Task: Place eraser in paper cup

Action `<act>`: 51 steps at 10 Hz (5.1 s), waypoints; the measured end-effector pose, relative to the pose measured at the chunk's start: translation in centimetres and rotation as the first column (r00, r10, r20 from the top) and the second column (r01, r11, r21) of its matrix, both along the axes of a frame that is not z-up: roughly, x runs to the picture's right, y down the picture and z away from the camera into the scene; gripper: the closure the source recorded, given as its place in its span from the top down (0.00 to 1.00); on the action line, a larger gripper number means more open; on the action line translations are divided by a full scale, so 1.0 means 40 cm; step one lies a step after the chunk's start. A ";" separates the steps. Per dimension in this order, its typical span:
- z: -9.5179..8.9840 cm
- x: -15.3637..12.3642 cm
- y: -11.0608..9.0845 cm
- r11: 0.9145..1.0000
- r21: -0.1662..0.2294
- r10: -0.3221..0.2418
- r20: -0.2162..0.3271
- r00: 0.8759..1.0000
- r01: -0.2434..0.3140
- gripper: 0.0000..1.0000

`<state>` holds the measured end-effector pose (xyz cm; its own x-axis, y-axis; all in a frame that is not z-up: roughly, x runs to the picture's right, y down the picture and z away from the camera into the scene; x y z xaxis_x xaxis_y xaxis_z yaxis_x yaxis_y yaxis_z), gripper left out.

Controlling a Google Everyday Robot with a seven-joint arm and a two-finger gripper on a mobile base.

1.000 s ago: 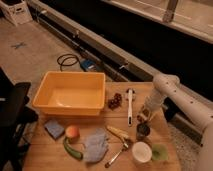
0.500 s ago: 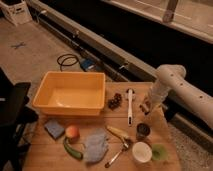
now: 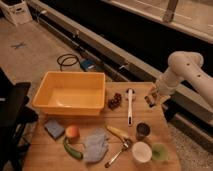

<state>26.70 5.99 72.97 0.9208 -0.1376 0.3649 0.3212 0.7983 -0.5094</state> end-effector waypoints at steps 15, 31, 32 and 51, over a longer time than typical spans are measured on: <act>-0.126 -0.118 0.142 0.998 -0.041 -0.049 -0.018 0.999 0.048 0.00; -0.285 -0.262 0.428 0.978 -0.067 -0.186 0.124 0.975 0.195 0.00; -0.285 -0.263 0.427 0.978 -0.067 -0.186 0.124 0.975 0.195 0.00; -0.244 -0.300 0.540 0.961 -0.159 -0.218 0.065 0.974 0.226 0.33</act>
